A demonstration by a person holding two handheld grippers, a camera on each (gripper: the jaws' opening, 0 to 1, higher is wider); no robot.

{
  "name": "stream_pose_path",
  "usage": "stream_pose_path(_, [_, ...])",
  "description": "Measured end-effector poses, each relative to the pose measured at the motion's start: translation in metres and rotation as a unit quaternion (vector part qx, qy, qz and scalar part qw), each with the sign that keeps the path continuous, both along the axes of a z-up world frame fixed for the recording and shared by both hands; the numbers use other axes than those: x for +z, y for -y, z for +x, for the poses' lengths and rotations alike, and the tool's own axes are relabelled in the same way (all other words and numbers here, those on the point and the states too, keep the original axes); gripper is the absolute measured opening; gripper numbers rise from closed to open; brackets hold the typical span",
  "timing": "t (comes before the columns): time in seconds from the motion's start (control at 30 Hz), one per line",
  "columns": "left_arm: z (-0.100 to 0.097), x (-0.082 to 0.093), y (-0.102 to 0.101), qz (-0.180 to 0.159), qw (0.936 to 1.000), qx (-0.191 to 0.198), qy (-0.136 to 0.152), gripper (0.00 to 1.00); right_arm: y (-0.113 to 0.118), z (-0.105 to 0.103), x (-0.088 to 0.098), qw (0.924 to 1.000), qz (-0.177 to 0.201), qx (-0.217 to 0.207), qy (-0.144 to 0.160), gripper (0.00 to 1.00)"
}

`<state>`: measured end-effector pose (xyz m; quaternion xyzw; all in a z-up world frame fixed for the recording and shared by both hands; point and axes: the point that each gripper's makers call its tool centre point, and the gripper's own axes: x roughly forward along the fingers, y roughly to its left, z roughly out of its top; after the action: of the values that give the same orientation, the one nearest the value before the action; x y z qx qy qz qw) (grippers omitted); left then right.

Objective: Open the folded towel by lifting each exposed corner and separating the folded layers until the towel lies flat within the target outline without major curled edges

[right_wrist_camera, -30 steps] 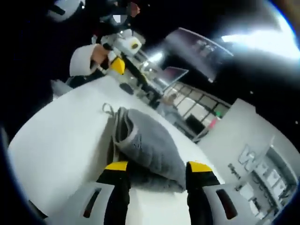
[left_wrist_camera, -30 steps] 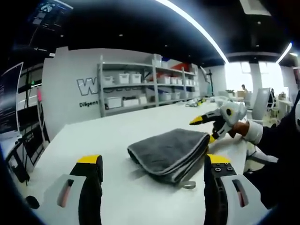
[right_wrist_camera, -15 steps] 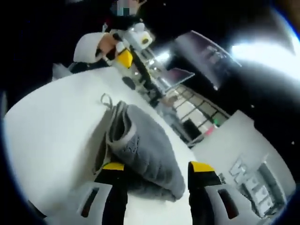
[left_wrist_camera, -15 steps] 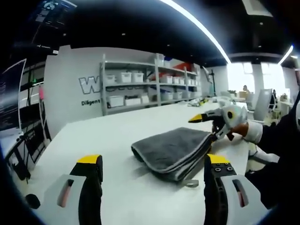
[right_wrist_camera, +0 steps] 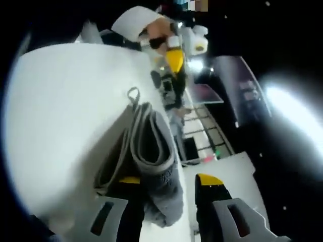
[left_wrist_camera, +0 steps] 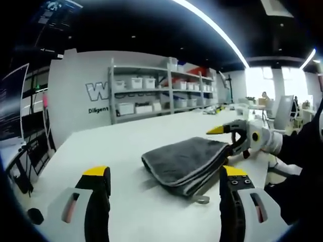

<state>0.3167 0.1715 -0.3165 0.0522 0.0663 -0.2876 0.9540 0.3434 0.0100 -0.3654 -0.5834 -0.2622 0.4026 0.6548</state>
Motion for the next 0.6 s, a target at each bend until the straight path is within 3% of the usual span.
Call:
stream_pose_path(0.2, [0.0,-0.001,0.0,0.001,1.0,-0.001,-0.002,0.88,-0.006,-0.001,-0.005,0.9996,-0.02,0.016,0.013,0.21])
stream_pose_path(0.33, [0.001,-0.002,0.0,0.001,1.0,-0.001,-0.002,0.88,-0.007,-0.003,-0.009,0.9995,-0.022,0.02,0.005,0.13])
stream_pose_path(0.37, [0.001,-0.003,0.001,0.0,1.0,-0.002,-0.003,0.88,-0.006,-0.005,-0.009,0.9995,-0.006,0.021,-0.022,0.12])
stream_pose_path(0.43, [0.002,-0.004,0.002,-0.001,1.0,-0.004,-0.005,0.88,-0.004,-0.005,-0.006,0.9992,0.002,0.021,-0.034,0.11])
stream_pose_path(0.6, [0.001,-0.006,0.005,0.001,0.9999,-0.009,-0.006,0.88,0.0,-0.006,0.008,0.9912,0.07,0.031,-0.108,0.08])
